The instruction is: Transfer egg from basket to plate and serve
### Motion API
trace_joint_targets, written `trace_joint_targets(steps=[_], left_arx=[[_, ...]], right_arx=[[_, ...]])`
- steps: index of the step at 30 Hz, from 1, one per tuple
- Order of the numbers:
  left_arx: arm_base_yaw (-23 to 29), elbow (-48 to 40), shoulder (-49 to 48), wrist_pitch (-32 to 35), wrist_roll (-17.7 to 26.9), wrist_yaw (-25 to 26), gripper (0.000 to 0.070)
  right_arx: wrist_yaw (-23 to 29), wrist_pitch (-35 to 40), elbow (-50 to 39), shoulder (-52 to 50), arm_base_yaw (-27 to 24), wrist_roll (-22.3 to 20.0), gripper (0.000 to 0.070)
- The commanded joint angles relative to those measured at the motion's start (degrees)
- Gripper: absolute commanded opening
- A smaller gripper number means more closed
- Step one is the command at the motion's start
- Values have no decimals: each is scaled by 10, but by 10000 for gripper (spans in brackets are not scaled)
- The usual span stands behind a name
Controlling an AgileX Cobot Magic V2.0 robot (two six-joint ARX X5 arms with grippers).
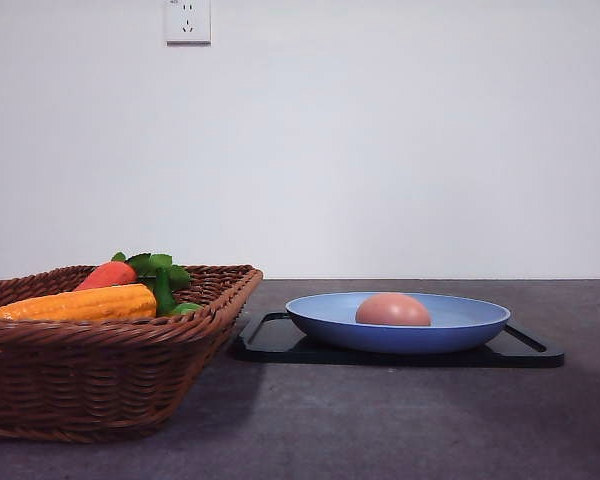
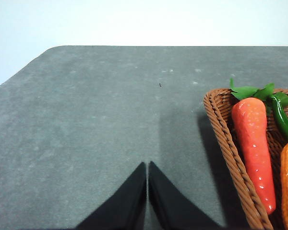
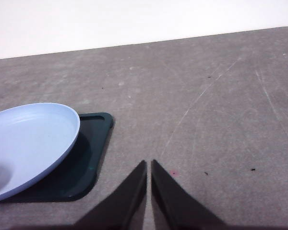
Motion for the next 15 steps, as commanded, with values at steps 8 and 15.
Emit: trace_joint_targets(steps=[8, 15], left_arx=[[1, -4, 0, 5, 5, 0, 0], [1, -4, 0, 5, 5, 0, 0]], right_arx=[[2, 6, -2, 0, 1, 8, 0], [2, 6, -2, 0, 1, 8, 0]])
